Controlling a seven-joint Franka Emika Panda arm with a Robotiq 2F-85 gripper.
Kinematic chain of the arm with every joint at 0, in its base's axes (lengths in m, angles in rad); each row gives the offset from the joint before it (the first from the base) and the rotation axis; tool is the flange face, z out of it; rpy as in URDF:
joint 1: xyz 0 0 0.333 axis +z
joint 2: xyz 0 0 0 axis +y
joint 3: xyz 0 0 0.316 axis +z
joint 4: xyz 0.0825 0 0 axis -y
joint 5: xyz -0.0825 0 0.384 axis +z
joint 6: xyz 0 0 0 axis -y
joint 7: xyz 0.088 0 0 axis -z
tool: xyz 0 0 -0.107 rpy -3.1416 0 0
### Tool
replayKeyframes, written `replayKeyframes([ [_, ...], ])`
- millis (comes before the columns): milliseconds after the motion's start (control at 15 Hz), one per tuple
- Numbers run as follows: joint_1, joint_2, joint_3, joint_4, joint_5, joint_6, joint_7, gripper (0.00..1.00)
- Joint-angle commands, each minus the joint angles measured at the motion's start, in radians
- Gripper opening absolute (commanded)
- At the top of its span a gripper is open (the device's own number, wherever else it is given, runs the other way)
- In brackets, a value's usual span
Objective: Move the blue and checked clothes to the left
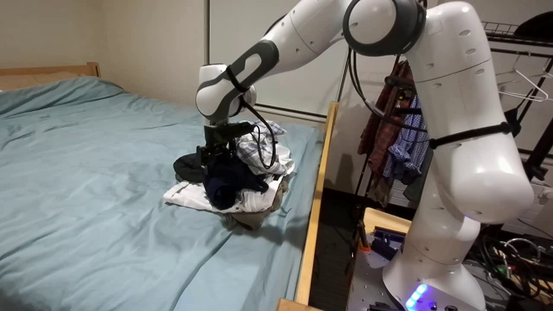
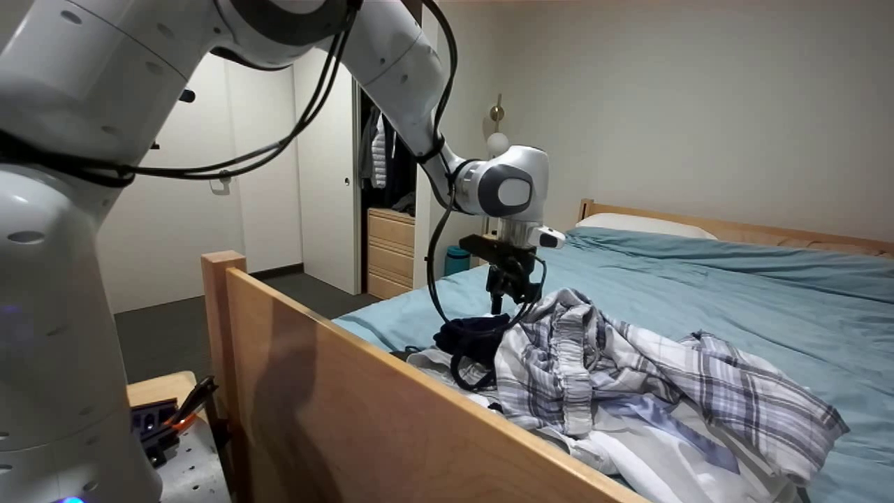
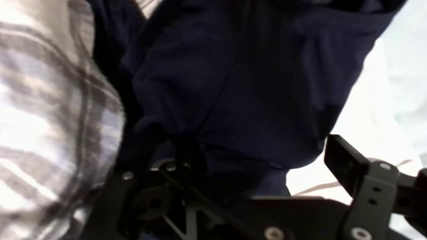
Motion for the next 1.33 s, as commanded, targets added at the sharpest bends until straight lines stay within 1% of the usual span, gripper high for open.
replayKeyframes([
  [0, 0.052, 0.035, -0.056, 0.033, -0.146, -0.038, 0.129, 1.00],
  [133, 0.066, 0.069, -0.057, 0.059, -0.180, -0.045, 0.166, 1.00],
  [267, 0.061, 0.105, -0.036, 0.091, -0.163, -0.051, 0.159, 1.00],
  [333, 0.053, 0.121, -0.019, 0.109, -0.140, -0.055, 0.136, 1.00],
  [400, 0.048, 0.133, -0.008, 0.120, -0.130, -0.054, 0.119, 0.90],
  [467, 0.046, 0.144, 0.001, 0.132, -0.121, -0.054, 0.113, 0.74],
  [667, 0.045, 0.160, 0.008, 0.156, -0.120, -0.062, 0.111, 0.53],
  [933, 0.038, 0.152, 0.014, 0.161, -0.105, -0.064, 0.110, 0.28],
  [1000, 0.031, 0.147, 0.022, 0.157, -0.094, -0.059, 0.097, 0.21],
  [1133, 0.014, 0.138, 0.040, 0.150, -0.065, -0.053, 0.066, 0.09],
  [1267, -0.003, 0.120, 0.060, 0.143, -0.034, -0.056, 0.030, 0.05],
])
